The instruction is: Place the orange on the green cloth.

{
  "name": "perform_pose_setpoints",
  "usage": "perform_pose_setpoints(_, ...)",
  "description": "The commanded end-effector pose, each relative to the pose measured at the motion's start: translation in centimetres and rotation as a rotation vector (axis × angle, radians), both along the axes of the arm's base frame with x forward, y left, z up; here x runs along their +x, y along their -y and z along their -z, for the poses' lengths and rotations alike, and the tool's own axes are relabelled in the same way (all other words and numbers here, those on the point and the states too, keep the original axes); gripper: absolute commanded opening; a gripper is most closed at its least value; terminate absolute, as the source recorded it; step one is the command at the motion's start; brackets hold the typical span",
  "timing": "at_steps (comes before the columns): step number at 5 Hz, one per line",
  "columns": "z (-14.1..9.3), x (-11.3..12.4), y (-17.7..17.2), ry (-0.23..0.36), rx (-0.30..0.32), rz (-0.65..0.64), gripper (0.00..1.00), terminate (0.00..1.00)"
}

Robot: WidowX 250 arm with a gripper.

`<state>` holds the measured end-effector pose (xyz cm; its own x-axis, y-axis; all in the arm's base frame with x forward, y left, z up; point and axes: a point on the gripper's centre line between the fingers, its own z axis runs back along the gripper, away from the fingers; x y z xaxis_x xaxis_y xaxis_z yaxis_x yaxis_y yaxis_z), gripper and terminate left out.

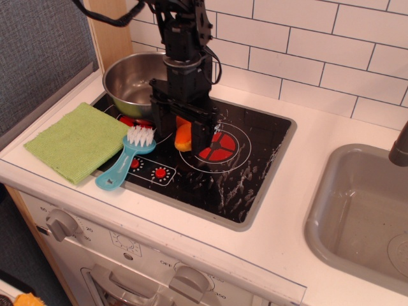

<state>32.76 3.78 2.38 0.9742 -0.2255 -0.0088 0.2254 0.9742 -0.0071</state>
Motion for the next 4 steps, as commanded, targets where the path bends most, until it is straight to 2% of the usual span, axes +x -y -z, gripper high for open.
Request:
perform_pose_setpoints(1,0.0,-0.2,0.0,0.027,-0.020,-0.004,1.00,0.00)
perform_pose_setpoints(2,-0.2,-0.3,0.1,0.029,-0.027,-0.005,0.00,0.00)
perform_pose_setpoints(4,-1.0,-0.3,0.1,0.058,-0.027,0.005,0.00,0.00)
